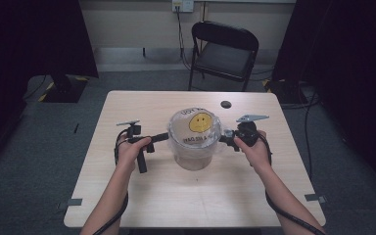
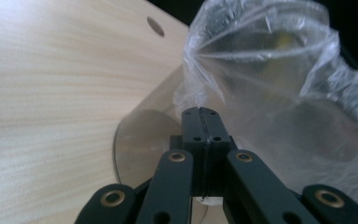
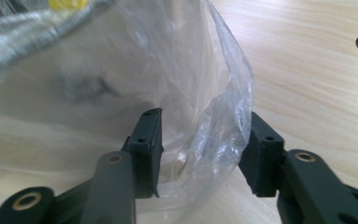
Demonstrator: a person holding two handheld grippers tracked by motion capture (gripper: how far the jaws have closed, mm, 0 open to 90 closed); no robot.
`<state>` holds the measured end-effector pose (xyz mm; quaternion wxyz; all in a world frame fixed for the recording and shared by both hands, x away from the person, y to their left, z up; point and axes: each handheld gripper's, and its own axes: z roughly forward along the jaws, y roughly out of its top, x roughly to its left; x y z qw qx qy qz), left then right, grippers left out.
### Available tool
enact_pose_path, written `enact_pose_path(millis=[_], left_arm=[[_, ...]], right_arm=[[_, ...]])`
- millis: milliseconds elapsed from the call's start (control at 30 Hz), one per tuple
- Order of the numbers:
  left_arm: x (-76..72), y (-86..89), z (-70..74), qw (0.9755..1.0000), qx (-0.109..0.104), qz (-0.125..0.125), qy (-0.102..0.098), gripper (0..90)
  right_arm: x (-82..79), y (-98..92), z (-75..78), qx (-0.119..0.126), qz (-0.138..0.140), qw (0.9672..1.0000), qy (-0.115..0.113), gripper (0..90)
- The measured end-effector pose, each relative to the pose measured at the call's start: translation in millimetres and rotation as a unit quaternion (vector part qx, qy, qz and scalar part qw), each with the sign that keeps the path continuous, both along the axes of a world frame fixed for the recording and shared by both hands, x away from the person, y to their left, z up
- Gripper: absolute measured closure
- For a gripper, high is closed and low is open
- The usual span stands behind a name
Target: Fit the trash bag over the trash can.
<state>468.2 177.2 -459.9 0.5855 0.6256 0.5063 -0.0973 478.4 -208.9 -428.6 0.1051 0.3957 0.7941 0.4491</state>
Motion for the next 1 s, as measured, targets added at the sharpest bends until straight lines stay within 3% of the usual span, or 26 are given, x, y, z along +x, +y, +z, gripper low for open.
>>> enact_pose_path(millis=[67,167,267,333,367,400,467,500,600,767,867,900,1000], left_arm=[[-1.9,-2.1,0.8,0.9998,0.019,-0.003,0.006,90.0],[-5.5,-0.7,-0.1,0.9979,0.064,-0.007,0.007,90.0],[-10.4,3.3,3.1,0.9959,0.09,0.001,-0.01,90.0],[-15.0,4.5,8.1,0.9943,0.1,0.012,-0.033,90.0],[-16.5,4.9,10.0,0.9921,0.114,0.015,-0.051,81.3],[-18.2,5.0,11.8,0.9884,0.138,0.015,-0.063,66.7],[-23.1,6.0,15.6,0.9803,0.185,0.019,-0.065,45.4],[-26.0,6.7,17.2,0.9779,0.197,0.023,-0.067,37.7],[-34.1,9.1,19.1,0.9754,0.209,0.022,-0.067,31.8],[-47.7,7.7,17.9,0.9684,0.237,0.006,-0.076,22.7],[-56.1,7.7,17.1,0.9687,0.237,0.005,-0.074,21.0],[-58.7,7.3,17.0,0.9696,0.233,0.007,-0.075,20.3],[-66.5,6.5,15.2,0.9673,0.239,-0.008,-0.084,16.9]], right_arm=[[-1.1,-1.3,-2.7,0.0,0.0,1.0,0.001,47.8],[-4.9,-5.8,-5.5,0.0,0.008,1.0,0.006,35.1],[-11.0,-11.5,-4.6,-0.008,0.02,0.9998,-0.002,28.2],[-15.5,-14.8,-2.4,-0.022,0.025,0.9994,-0.014,25.4],[-17.8,-16.9,-0.2,-0.029,0.022,0.9992,-0.019,24.3],[-19.6,-19.5,2.3,-0.03,0.021,0.999,-0.025,24.2],[-23.1,-24.4,8.9,-0.02,0.02,0.9992,-0.03,24.2],[-25.0,-26.1,12.3,-0.018,0.022,0.9991,-0.032,24.2],[-30.3,-29.4,23.3,-0.022,0.035,0.9982,-0.045,24.1],[-35.3,-30.2,41.1,-0.026,0.046,0.9972,-0.053,22.7],[-37.0,-29.7,51.3,-0.036,0.051,0.9964,-0.056,22.6],[-37.1,-29.5,56.3,-0.029,0.05,0.9963,-0.064,22.7],[-34.5,-22.0,76.0,-0.002,0.06,0.9953,-0.075,22.7]])
